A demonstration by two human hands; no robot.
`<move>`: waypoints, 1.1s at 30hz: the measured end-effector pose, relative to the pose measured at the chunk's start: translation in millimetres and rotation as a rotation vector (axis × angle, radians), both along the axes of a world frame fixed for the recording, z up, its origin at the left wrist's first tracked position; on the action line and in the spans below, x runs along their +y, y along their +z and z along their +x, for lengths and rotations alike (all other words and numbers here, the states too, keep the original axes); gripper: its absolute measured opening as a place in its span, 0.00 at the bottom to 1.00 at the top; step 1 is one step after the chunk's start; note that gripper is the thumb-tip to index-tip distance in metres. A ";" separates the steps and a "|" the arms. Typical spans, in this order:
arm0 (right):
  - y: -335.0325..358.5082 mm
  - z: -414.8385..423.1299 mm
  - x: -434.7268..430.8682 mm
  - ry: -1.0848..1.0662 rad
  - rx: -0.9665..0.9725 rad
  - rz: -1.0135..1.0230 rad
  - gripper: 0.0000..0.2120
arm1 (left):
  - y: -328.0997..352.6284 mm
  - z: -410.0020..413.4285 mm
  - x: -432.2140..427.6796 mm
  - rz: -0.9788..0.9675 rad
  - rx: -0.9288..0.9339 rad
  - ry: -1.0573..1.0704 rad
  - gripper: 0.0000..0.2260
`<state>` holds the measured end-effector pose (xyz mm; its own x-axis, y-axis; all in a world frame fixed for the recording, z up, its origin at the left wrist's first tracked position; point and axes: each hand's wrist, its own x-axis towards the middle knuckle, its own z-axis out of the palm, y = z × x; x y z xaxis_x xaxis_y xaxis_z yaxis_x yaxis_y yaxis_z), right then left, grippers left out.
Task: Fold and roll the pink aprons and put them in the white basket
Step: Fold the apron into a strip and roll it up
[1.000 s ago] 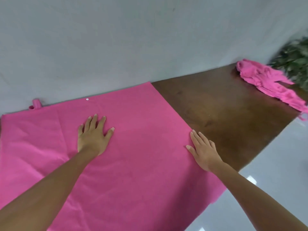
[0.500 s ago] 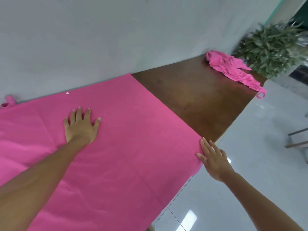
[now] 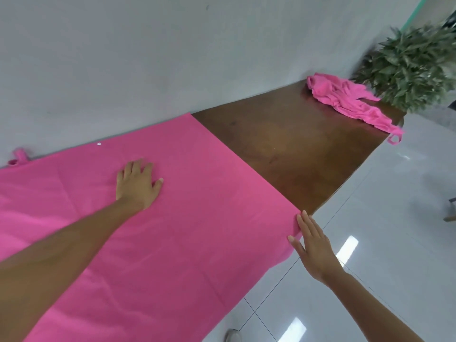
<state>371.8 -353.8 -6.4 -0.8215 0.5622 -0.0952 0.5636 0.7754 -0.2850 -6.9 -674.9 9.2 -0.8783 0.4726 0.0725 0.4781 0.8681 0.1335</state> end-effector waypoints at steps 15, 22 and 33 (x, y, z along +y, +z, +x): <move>25.5 -51.0 49.4 -0.138 0.238 -0.092 0.06 | 35.9 35.5 230.5 0.021 -0.312 -0.539 0.15; 26.9 -61.2 73.5 -0.071 0.160 -0.206 0.09 | 30.5 14.8 264.8 -0.013 -0.279 -0.560 0.06; 34.5 -54.7 88.3 0.086 0.067 -0.228 0.18 | 38.2 5.1 277.5 -0.112 -0.297 -0.539 0.07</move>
<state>317.0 -265.5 28.2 -0.8740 0.4603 -0.1556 0.4726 0.7307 -0.4927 -1.8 -397.4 47.4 -0.4894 0.8453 -0.2143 0.8092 0.5318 0.2499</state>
